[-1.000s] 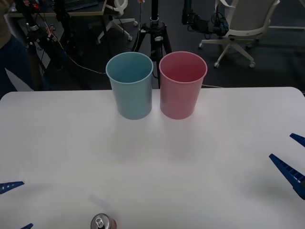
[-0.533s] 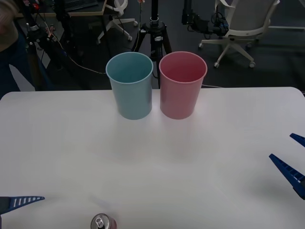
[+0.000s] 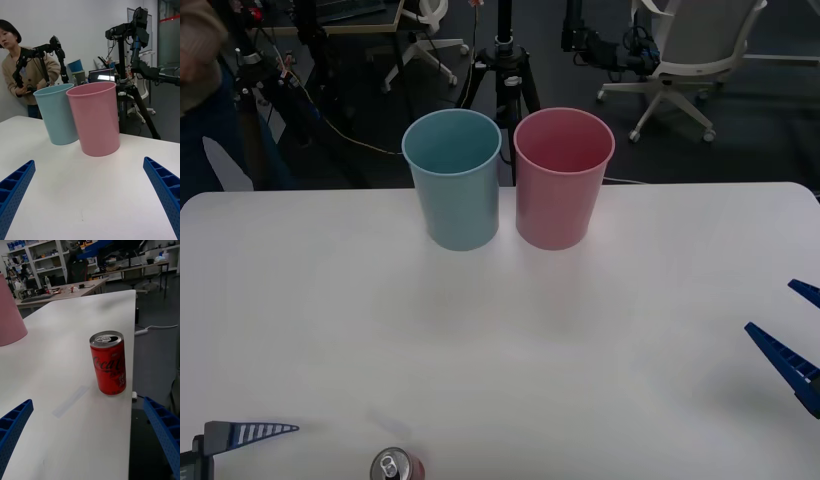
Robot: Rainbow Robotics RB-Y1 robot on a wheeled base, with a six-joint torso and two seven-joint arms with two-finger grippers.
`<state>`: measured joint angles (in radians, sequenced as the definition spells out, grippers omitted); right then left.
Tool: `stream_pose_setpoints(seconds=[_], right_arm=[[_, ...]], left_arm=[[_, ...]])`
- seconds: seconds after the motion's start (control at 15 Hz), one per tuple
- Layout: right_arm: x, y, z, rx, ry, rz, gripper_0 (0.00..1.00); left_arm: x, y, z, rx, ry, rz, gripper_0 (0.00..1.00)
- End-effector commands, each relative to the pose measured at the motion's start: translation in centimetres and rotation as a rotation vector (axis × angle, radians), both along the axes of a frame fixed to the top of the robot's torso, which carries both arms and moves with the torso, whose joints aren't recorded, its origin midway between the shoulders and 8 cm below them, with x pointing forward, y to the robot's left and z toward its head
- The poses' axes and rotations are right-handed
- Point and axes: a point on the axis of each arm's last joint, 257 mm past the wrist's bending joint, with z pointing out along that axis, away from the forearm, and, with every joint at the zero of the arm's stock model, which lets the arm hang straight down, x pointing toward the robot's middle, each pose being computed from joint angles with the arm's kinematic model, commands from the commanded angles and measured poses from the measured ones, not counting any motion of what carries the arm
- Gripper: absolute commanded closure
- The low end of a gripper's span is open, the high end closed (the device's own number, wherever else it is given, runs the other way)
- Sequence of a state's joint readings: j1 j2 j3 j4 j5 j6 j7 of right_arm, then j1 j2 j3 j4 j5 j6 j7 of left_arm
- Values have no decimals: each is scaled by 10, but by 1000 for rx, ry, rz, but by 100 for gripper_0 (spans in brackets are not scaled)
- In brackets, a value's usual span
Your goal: Grasp the object on the table and drop it into the matching bin: aluminum can to the light blue bin, PET bottle to the pink bin.
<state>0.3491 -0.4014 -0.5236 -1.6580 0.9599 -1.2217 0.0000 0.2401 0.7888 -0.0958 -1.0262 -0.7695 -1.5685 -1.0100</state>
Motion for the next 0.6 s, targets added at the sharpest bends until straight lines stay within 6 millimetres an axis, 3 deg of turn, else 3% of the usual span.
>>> stream_pose_setpoints(seconds=[0.07,0.6], right_arm=[[0,0,0,0,0,0,0],[0,0,0,0,0,0,0]], left_arm=[[-4,-17,-10,-18,17,-34,0],[10,-77,-27,-79,6,-45,0]])
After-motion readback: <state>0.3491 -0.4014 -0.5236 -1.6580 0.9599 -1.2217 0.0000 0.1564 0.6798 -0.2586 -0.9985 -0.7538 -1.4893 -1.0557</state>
